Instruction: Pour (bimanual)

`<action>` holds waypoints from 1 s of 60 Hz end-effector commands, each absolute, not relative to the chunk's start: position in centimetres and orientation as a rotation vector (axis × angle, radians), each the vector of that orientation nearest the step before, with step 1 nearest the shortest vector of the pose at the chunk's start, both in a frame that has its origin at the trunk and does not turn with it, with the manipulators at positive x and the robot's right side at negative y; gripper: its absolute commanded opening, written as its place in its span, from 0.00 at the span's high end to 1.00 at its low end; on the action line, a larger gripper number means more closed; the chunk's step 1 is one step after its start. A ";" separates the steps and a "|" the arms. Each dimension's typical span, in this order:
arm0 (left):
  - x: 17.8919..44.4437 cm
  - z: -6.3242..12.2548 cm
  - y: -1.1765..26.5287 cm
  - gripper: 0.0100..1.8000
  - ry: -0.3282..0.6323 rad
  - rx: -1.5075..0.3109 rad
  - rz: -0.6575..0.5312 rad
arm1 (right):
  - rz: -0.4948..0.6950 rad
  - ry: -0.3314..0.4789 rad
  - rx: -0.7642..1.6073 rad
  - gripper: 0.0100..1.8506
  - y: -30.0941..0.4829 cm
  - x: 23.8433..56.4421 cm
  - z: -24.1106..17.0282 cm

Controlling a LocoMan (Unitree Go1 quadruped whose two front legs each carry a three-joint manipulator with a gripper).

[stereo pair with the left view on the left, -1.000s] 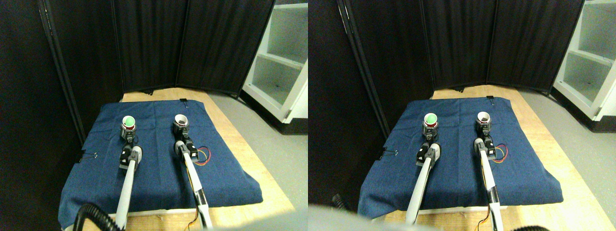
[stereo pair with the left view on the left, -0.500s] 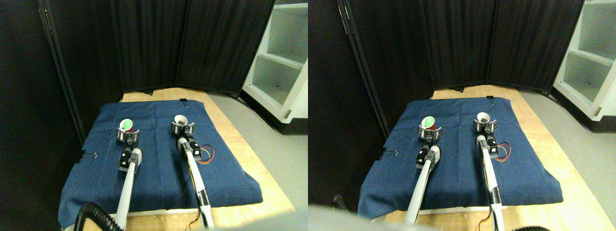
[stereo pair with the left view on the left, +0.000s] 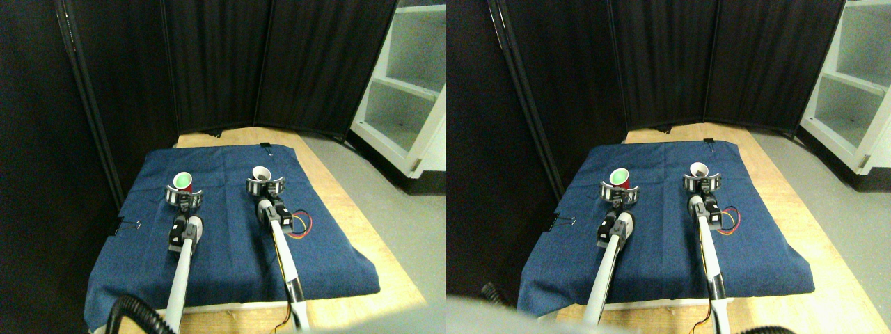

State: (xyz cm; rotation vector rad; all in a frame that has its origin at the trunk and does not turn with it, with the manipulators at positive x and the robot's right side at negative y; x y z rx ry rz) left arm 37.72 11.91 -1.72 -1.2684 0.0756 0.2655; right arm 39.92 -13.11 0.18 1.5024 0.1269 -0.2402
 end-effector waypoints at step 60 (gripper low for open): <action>33.4 4.4 13.9 0.41 -0.118 -1.260 0.062 | -0.001 0.074 1.470 0.36 -12.7 35.7 4.9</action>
